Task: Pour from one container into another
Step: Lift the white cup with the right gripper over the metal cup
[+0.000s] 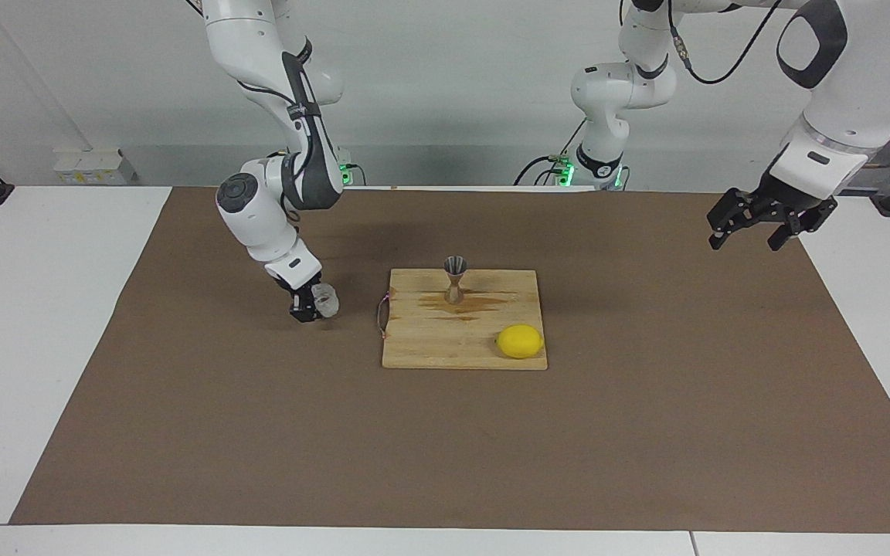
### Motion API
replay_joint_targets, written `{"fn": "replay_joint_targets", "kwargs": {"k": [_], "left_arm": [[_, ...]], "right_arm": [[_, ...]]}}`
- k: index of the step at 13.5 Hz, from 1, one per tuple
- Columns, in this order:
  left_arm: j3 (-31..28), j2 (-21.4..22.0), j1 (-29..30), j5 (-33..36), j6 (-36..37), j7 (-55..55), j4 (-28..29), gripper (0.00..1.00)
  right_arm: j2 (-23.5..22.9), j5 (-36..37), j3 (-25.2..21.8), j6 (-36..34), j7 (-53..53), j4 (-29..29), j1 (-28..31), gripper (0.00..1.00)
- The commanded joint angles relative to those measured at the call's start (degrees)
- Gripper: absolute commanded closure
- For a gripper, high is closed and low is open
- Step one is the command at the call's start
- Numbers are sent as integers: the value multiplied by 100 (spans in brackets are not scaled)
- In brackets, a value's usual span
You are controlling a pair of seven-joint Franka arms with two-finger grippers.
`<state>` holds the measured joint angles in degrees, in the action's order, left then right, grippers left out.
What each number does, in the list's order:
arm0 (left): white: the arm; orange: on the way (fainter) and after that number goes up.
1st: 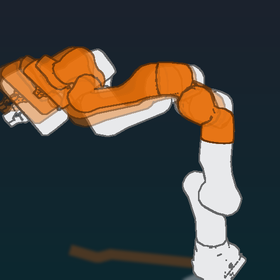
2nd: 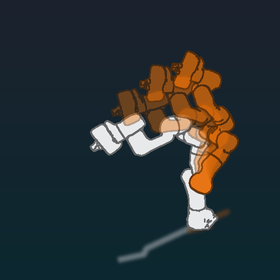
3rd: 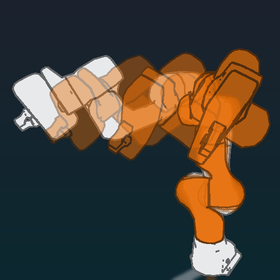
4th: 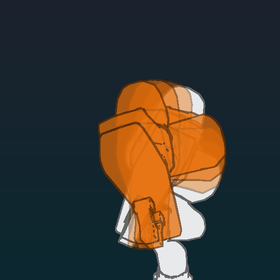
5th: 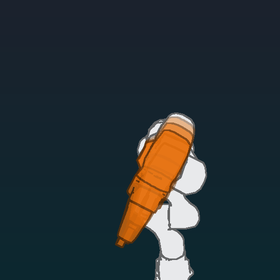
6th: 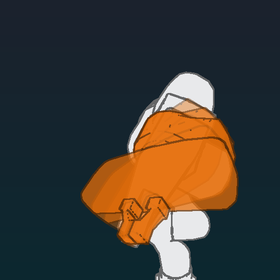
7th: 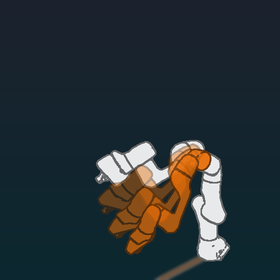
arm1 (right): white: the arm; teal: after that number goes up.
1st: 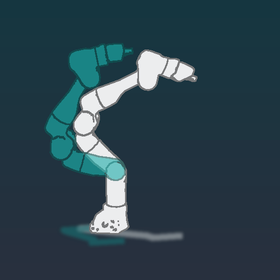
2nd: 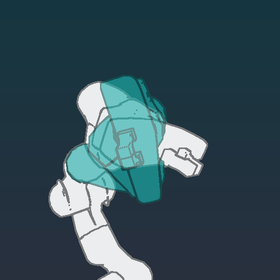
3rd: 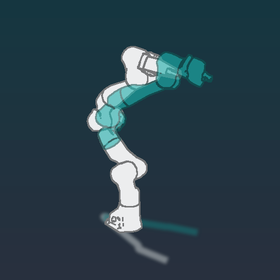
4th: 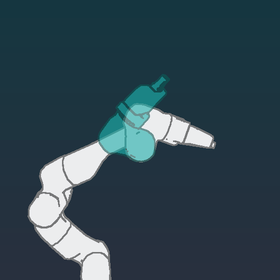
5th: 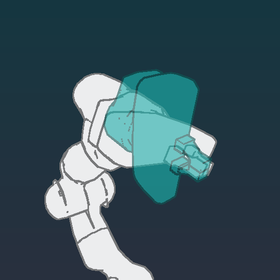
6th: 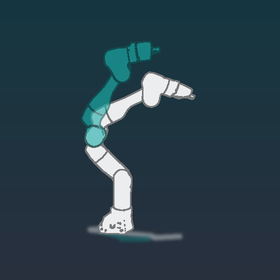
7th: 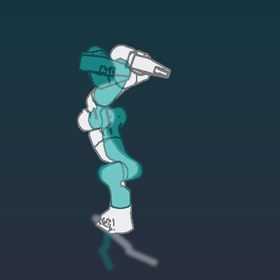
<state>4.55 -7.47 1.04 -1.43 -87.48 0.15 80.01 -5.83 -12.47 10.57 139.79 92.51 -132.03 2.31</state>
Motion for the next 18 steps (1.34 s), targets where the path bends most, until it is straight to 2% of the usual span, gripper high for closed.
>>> {"fn": "replay_joint_targets", "kwargs": {"k": [1, 9, 11, 15, 17, 18], "left_arm": [[-15, 123, -51, 64, 30, -85, 356, 0], [-24, 211, -60, 134, 81, -146, 480, 0], [-24, 123, -17, 152, 65, -182, 358, 0], [-15, 210, 18, 144, 135, -112, 374, 0], [-42, 298, 19, 11, 65, -156, 601, 0], [-16, 412, -77, 20, -179, -156, 899, 0]], "right_arm": [[214, -186, 59, -31, -13, 63, -72, 78], [240, -160, 68, -101, -1138, 511, -739, 90], [249, -55, 68, -354, -1453, 677, -811, 90], [240, 375, 86, -1031, -2148, 1135, -1109, 90], [223, 744, 77, -1243, -2622, 1328, -1363, 90], [196, 972, 86, -1322, -2807, 1425, -1425, 90]]}}
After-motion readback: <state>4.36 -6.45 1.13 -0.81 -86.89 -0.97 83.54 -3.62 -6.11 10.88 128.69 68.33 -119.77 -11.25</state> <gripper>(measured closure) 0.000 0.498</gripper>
